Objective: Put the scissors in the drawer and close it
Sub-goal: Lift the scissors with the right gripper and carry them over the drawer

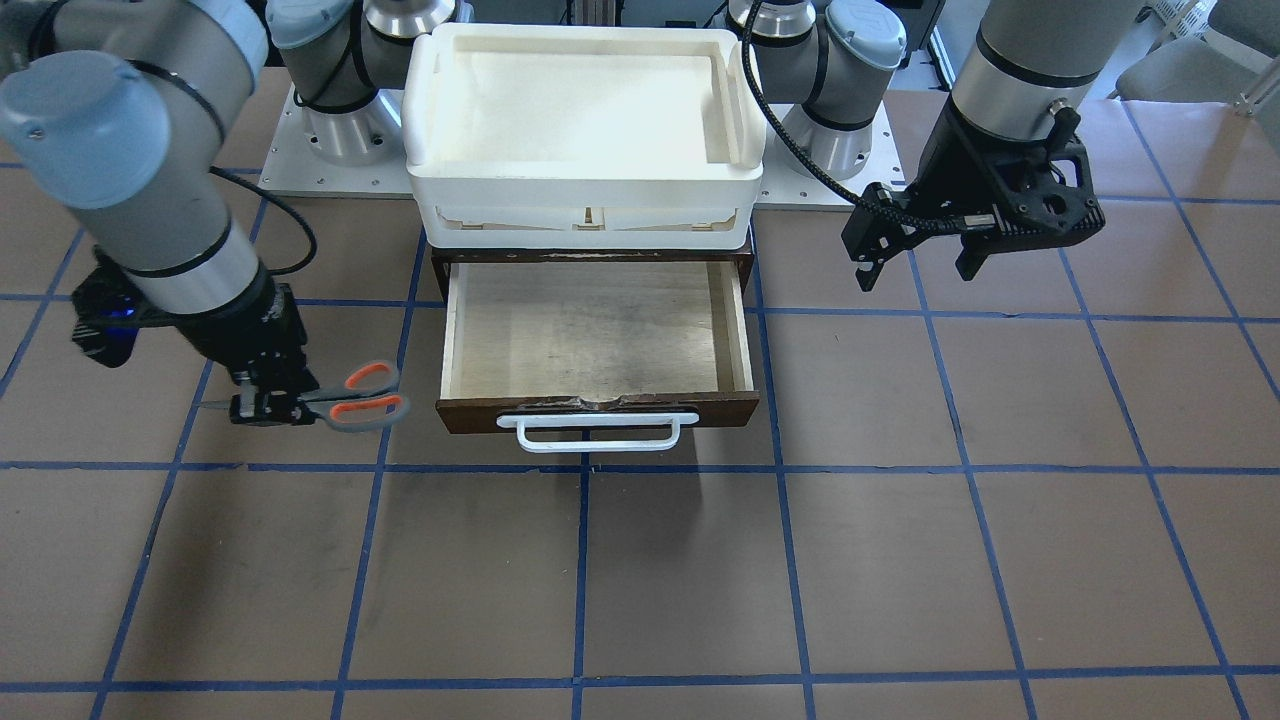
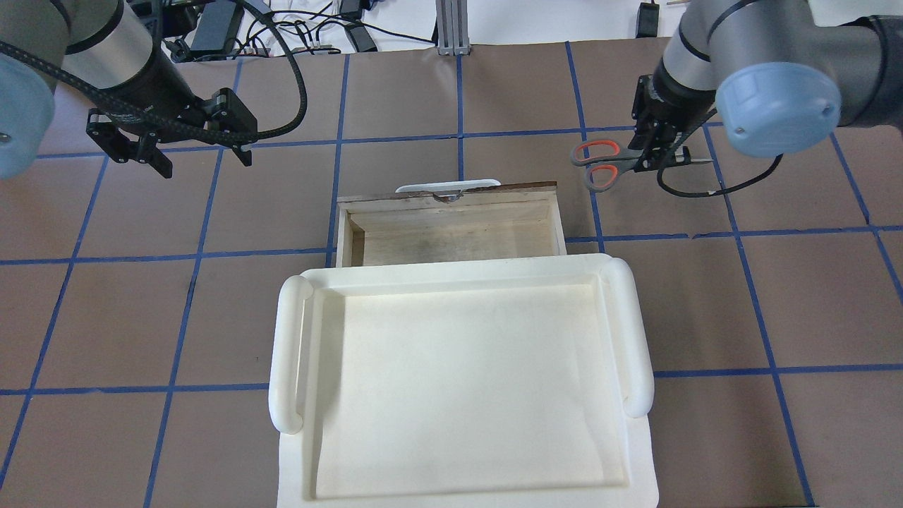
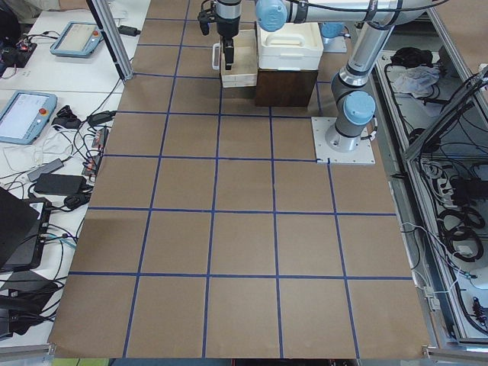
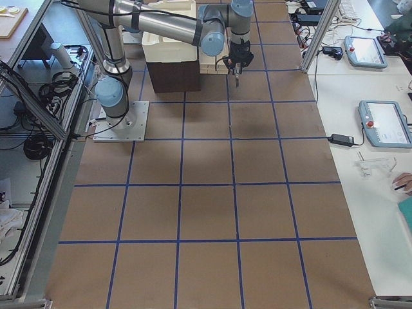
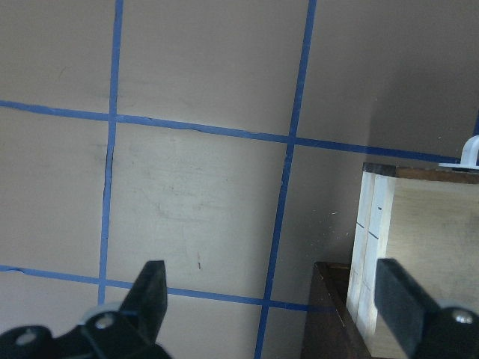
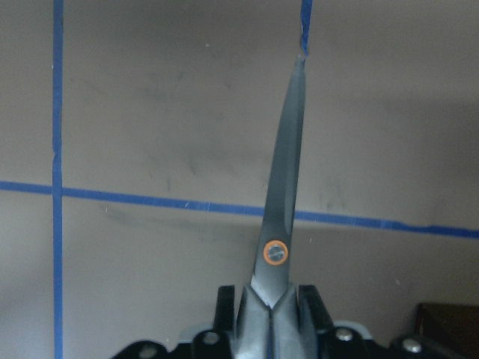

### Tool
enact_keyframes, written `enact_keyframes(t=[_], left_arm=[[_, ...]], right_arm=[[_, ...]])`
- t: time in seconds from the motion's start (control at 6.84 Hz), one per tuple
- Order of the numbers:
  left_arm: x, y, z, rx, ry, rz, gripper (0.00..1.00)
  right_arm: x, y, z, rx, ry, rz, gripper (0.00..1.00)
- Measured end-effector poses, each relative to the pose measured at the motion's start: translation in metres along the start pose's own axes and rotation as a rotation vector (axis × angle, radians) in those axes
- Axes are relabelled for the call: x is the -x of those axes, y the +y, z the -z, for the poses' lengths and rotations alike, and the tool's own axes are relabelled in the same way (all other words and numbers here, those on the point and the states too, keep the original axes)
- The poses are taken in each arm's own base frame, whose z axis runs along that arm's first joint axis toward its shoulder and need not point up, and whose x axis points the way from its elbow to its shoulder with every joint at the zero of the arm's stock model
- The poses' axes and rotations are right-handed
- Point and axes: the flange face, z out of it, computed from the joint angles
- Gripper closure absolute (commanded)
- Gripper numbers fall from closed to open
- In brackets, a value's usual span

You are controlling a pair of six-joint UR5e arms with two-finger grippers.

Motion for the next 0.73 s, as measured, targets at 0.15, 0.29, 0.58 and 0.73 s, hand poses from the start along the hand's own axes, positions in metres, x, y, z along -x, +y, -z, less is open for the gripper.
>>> enact_keyframes(t=[0.15,0.29,0.58,0.73], left_arm=[[0.000,0.000,0.000,0.001,0.000,0.000,0.00],[0.000,0.000,0.000,0.001,-0.001,0.000,0.00],[0.000,0.000,0.000,0.002,-0.002,0.000,0.00],[0.000,0.000,-0.001,0.003,-0.002,0.000,0.00]], right_arm=[[0.000,0.039,0.006,0.007,-0.014,-0.017,1.00],[0.000,0.071,0.008,0.013,-0.020,-0.031,1.00],[-0.003,0.143,0.004,0.028,-0.037,-0.044,1.00],[-0.005,0.171,0.003,0.040,-0.041,-0.064,1.00]])
